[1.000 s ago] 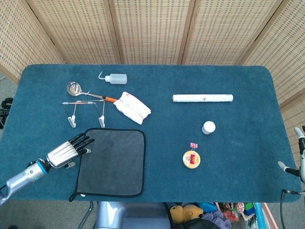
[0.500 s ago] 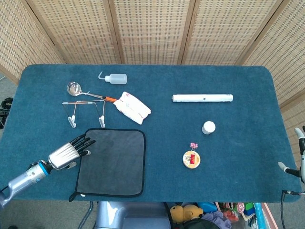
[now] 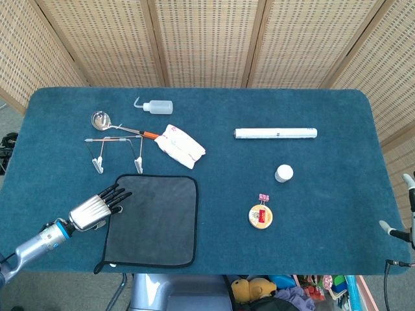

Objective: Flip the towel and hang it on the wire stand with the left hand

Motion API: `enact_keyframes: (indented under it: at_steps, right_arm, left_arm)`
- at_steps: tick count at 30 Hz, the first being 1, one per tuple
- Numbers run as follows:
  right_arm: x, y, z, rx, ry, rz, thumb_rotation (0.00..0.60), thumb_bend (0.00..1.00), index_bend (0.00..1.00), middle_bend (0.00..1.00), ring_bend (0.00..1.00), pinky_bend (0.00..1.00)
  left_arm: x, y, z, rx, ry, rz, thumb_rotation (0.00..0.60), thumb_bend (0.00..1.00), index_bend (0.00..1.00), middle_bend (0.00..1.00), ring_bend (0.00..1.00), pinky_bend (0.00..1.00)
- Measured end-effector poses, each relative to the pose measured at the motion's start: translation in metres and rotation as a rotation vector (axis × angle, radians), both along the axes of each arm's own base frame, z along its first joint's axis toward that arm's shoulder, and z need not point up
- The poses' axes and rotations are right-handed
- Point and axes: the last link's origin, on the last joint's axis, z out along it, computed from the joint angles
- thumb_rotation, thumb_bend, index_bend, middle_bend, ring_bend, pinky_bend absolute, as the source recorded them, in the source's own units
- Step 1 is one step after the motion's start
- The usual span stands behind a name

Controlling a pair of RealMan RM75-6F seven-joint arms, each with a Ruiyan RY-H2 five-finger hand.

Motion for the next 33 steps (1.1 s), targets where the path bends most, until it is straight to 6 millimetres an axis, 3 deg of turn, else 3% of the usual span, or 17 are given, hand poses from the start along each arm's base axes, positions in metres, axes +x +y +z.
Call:
enact_keyframes:
  at_steps: [21,33]
  right_arm:
    - [0.000,0.002,0.000,0.016,0.000,-0.006,0.600,0.00,0.00,0.00,0.00,0.00]
    - [0.001,0.002,0.000,0.020,-0.005,-0.003,0.600,0.00,0.00,0.00,0.00,0.00]
  left_arm:
    - [0.015,0.003,-0.001,0.019,-0.024,-0.069,0.600,0.34,0.43,0.00,0.00,0.00]
    - [0.019,0.002,-0.002,0.024,-0.037,-0.094,0.600,0.40,0.58,0.00,0.00,0.00]
